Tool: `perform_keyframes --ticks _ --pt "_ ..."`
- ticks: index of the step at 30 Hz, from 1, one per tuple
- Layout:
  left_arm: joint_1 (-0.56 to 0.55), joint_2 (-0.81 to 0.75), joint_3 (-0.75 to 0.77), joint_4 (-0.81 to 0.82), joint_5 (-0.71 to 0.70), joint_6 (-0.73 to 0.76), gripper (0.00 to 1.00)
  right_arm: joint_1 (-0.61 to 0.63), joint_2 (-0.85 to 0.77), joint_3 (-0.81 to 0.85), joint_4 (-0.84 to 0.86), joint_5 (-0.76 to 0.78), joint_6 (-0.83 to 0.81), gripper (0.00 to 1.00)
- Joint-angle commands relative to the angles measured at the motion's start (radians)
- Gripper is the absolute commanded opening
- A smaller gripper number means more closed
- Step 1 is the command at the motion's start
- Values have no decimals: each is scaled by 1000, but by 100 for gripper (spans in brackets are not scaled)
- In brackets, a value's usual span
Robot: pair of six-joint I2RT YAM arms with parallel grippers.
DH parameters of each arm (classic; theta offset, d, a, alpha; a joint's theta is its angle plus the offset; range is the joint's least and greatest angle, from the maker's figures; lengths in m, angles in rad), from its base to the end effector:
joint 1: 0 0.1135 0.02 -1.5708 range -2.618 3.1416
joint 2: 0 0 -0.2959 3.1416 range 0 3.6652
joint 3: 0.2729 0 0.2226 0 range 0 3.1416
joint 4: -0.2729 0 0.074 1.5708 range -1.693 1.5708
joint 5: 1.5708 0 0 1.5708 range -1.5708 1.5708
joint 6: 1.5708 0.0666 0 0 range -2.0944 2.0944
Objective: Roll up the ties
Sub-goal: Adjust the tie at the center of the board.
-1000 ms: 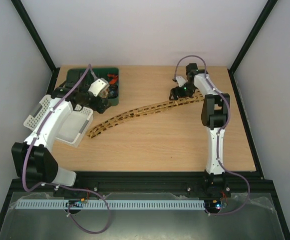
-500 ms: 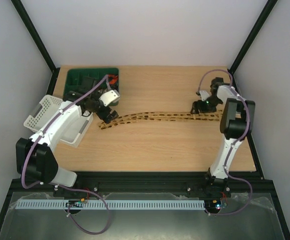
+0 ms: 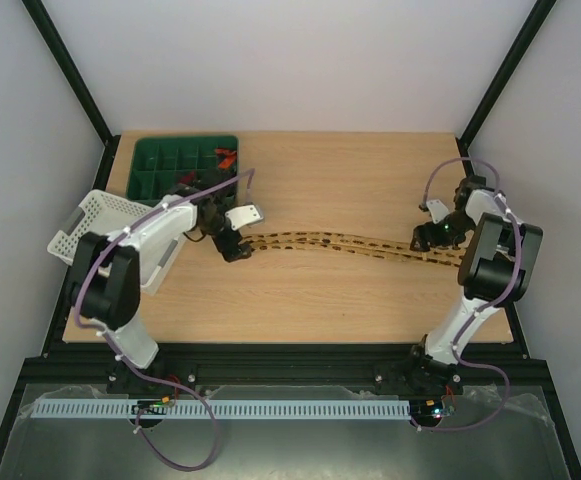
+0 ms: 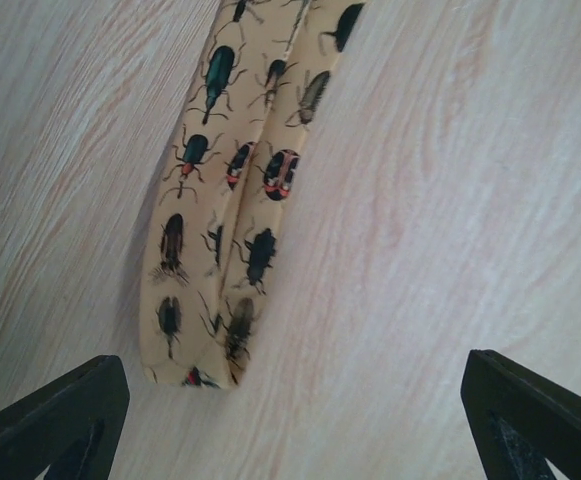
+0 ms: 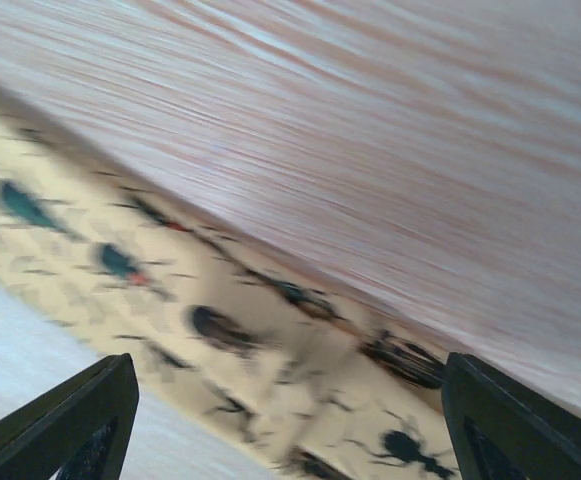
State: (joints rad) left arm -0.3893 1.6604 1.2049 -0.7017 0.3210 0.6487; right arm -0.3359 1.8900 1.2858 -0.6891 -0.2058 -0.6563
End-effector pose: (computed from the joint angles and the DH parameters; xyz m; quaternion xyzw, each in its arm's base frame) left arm 0.2886 -0.1411 0.2422 0.5077 0.8226 -0.1289 0.2212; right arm 0.3458 -0.1063 0.1882 -0.1712 0.9703 0.0240 0.1694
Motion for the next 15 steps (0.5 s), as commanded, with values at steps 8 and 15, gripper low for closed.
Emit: perform_keyframes --ticks 8,15 --pt "2 256 167 1 -77 80 77 273 -122 27 -124 -285 -149 79" --pt "31 302 176 2 -48 43 71 457 2 101 -64 -299 -21 74"
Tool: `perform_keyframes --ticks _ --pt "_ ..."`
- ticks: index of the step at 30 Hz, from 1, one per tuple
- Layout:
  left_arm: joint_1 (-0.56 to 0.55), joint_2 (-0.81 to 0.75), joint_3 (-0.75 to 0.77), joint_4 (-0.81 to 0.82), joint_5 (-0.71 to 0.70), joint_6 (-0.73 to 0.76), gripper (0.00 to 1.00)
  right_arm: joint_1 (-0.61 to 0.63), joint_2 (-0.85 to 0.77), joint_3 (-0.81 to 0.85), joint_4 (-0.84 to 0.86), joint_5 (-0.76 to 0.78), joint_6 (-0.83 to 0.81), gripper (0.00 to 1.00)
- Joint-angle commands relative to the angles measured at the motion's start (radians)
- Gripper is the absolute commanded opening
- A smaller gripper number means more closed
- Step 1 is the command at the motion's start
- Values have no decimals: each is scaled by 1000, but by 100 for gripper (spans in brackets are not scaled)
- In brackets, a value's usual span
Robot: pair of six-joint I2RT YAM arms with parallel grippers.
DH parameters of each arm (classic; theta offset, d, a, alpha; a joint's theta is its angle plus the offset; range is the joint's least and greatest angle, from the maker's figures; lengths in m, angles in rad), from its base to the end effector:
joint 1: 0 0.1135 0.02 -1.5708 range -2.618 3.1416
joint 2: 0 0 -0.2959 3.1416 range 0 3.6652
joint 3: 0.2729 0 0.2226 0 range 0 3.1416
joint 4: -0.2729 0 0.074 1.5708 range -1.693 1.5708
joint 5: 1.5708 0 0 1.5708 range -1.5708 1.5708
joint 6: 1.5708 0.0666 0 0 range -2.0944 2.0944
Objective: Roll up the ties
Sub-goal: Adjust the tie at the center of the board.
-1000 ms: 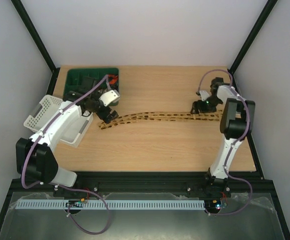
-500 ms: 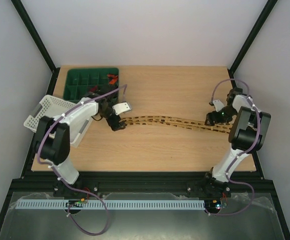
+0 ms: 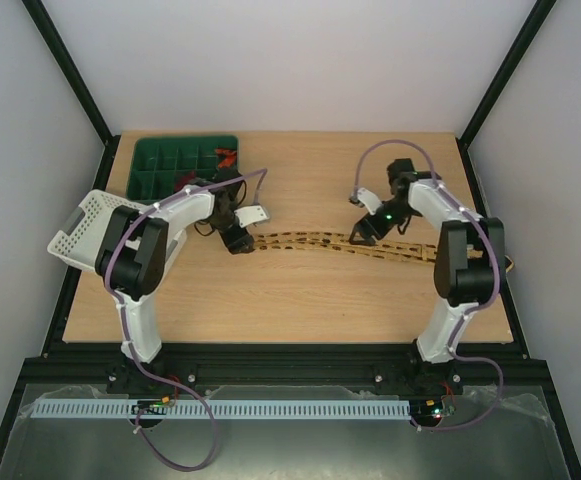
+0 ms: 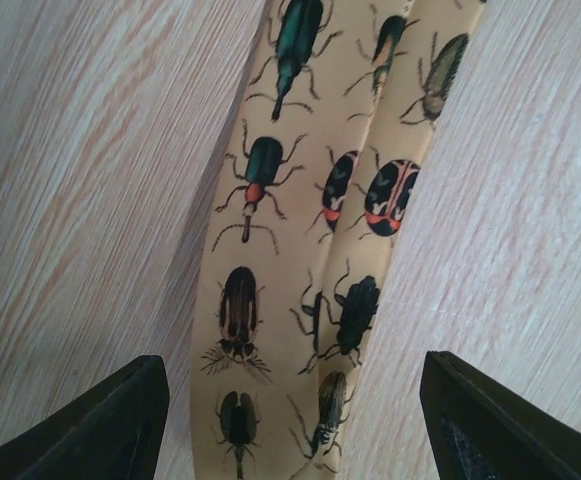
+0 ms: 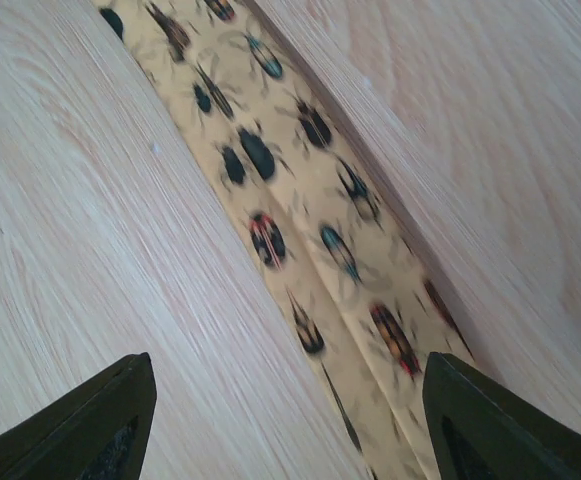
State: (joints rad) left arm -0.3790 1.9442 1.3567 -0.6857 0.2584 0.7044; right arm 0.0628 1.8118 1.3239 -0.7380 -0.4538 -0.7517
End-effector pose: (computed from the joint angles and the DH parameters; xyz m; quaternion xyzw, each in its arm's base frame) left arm 0.3469 -0.1565 0.1878 0.5220 0.8305 -0.1019 0.1657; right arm 0.3508 0.0513 0.2274 -0.4156 0.8661 0.1521 0.2322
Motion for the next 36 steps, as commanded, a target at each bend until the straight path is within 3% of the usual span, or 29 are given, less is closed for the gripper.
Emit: perform_keyframes --ticks 1,4,9,18,24,29,31,32,34,36 --pt "24 23 22 -12 16 -16 70 74 100 83 -17 -63 91 73" --pt "33 42 26 -1 18 -33 68 107 164 131 -22 -82 127 73" --pt "50 51 40 8 46 -46 55 152 240 176 -86 -97 113 70" --pt "58 -58 -12 20 95 59 20 155 230 147 -181 -144 7 52" --pt "57 -199 -129 56 130 189 17 155 166 105 -187 -154 -31 38" --pt "58 -302 -303 165 71 316 16 158 137 87 -238 -152 -94 34" --pt "58 -328 -366 211 28 366 17 158 113 80 -246 -148 -106 36" --pt "58 -341 -399 242 10 390 20 158 101 77 -239 -148 -106 42" --pt "57 -378 -462 318 -16 433 23 158 74 69 -202 -144 -95 60" --pt "51 -403 -509 371 -41 461 38 158 50 47 -142 -129 -82 74"
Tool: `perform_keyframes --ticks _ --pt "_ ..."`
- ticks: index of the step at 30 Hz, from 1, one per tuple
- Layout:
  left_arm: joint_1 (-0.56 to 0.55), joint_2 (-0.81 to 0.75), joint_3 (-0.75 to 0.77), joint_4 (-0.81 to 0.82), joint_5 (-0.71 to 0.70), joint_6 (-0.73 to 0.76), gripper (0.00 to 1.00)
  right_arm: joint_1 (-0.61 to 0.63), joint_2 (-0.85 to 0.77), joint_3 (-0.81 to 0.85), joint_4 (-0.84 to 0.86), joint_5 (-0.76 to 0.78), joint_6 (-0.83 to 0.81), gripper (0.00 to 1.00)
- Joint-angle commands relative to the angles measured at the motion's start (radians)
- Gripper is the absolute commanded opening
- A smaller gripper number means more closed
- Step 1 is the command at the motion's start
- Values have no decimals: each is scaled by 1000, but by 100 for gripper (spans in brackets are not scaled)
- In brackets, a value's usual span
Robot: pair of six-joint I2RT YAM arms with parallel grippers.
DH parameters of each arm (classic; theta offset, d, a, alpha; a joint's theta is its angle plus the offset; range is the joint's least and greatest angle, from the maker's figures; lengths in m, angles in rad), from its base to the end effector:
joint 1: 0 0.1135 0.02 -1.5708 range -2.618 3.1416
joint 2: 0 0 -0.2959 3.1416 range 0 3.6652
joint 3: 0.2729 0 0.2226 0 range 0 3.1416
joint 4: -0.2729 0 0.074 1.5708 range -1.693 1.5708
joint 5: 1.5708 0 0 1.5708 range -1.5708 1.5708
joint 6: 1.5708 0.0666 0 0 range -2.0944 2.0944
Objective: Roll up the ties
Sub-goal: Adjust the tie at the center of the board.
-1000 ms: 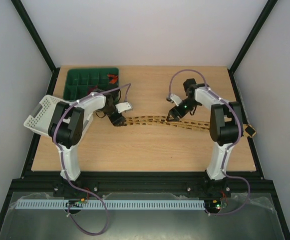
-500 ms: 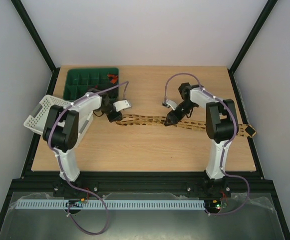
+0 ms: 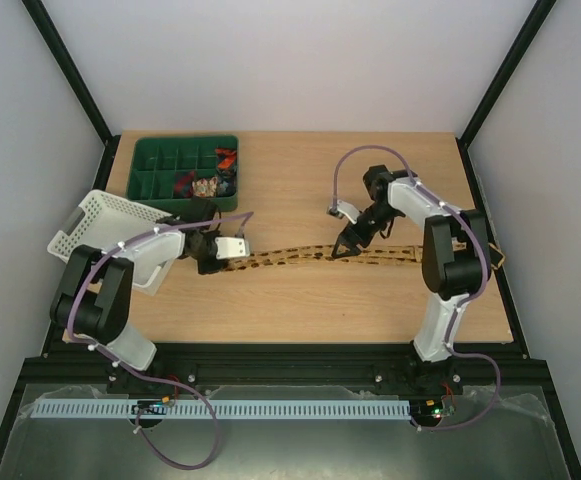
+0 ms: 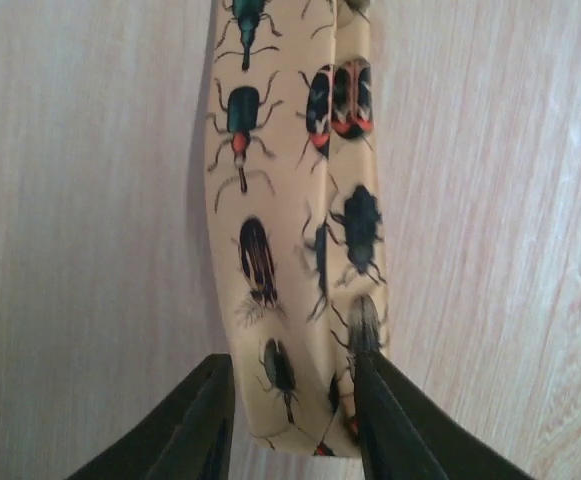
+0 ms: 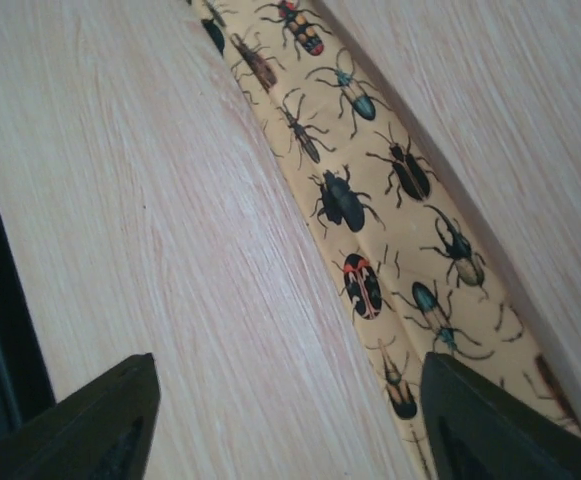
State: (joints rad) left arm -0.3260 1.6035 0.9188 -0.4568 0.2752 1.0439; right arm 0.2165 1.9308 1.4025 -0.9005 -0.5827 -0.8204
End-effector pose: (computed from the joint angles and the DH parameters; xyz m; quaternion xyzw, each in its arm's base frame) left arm 0.2700 -0.1104 0.1946 0.6349 0.7310 -0.0514 0.2446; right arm 0.3417 0.1127 0.2059 -0.4911 0.8198 0.2533 0.1501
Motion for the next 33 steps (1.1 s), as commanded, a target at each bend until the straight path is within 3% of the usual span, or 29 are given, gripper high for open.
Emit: perform_keyframes --ticks 1,3,6,9,10,16,23,29,33 --pt "-5 -67 -80 149 -64 123 48 6 -75 -43 48 14 -7 81" --pt "-3 -56 -49 93 -44 105 63 24 -75 -53 87 52 -8 88" --pt "1 4 80 -61 13 49 75 66 -67 -60 120 98 -20 94" --pt "4 68 164 -164 55 -7 97 99 -56 -73 157 123 -40 97" --pt "3 84 177 -177 65 -25 99 105 -48 -75 164 129 -49 97" --pt "5 171 225 -213 83 -92 98 133 8 -81 184 186 -114 98" --pt "5 192 180 -130 19 -140 92 138 -29 -207 259 261 -145 91" --pt "5 183 139 -66 -8 -121 88 138 -109 -309 372 288 -114 76" --pt "5 175 122 -47 -20 -80 74 138 -174 -300 360 253 -90 61"
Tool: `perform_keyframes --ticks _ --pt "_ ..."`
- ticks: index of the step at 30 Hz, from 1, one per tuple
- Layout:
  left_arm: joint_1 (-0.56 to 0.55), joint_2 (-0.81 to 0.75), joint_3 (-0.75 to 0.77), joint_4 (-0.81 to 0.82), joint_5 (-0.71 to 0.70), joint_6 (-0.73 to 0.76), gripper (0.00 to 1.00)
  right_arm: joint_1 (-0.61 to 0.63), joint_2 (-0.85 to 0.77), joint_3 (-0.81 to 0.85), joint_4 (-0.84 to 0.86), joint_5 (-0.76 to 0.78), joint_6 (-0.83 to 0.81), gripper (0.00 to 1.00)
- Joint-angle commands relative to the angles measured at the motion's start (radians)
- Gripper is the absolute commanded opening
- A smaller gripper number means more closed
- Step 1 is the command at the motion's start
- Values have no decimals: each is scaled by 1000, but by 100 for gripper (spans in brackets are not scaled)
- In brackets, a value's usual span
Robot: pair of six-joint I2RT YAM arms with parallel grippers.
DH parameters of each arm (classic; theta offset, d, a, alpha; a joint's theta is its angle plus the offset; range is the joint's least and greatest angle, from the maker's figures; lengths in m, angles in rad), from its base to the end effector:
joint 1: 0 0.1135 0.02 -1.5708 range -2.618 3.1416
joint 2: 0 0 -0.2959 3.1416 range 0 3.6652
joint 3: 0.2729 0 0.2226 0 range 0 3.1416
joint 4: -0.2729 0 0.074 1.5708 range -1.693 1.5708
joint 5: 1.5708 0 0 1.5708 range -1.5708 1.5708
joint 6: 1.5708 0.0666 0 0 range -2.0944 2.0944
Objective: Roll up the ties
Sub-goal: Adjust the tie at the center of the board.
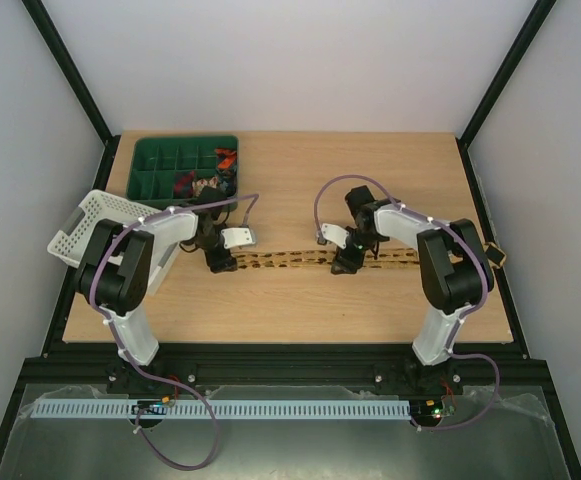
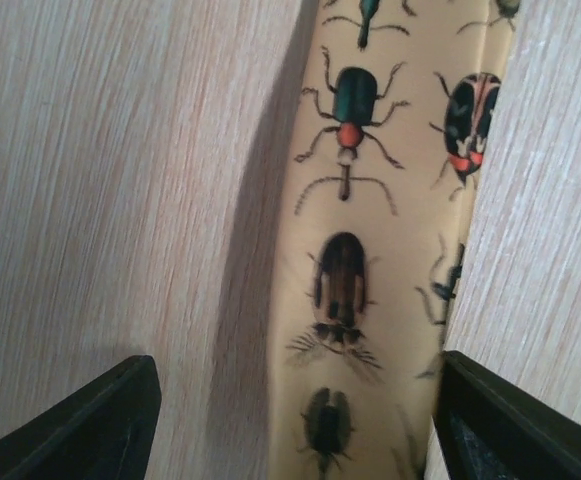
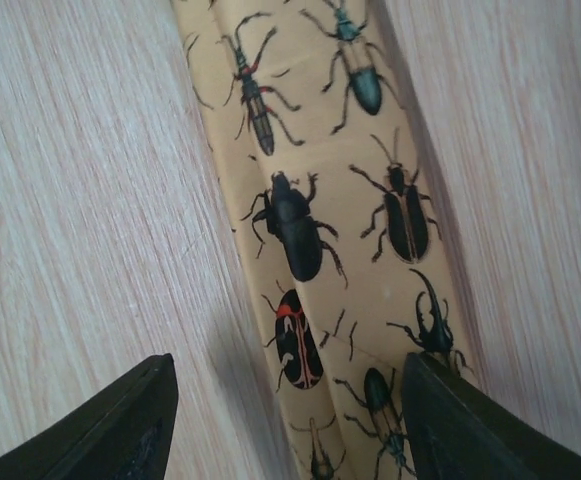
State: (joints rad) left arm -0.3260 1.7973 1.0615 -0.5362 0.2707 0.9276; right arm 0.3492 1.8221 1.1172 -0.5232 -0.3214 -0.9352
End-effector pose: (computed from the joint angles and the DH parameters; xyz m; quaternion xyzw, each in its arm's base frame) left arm 0.3034 -0.1214 0.1704 0.5910 0.7818 -0.0838 0.1804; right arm 0.3140 0.1367 0.1777 -0.6044 0.7625 0.1023 0.2067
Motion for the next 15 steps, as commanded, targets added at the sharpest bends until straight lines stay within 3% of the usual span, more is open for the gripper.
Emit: perform_keyframes --ticks 1,4,6,8,15 --pt "5 -29 -32 45 -24 49 68 6 -84 -14 -18 -16 32 60" --pt "9 -78 -78 92 -30 99 51 5 -107 -4 -26 -9 41 63" --pt "11 -117 -112 118 -20 145 46 2 -98 2 -47 16 37 87" --pt "11 -155 -145 146 -17 174 44 -6 -76 3 -71 26 18 96" --pt "13 -169 -154 161 -16 184 45 -9 39 58 -75 41 5 99"
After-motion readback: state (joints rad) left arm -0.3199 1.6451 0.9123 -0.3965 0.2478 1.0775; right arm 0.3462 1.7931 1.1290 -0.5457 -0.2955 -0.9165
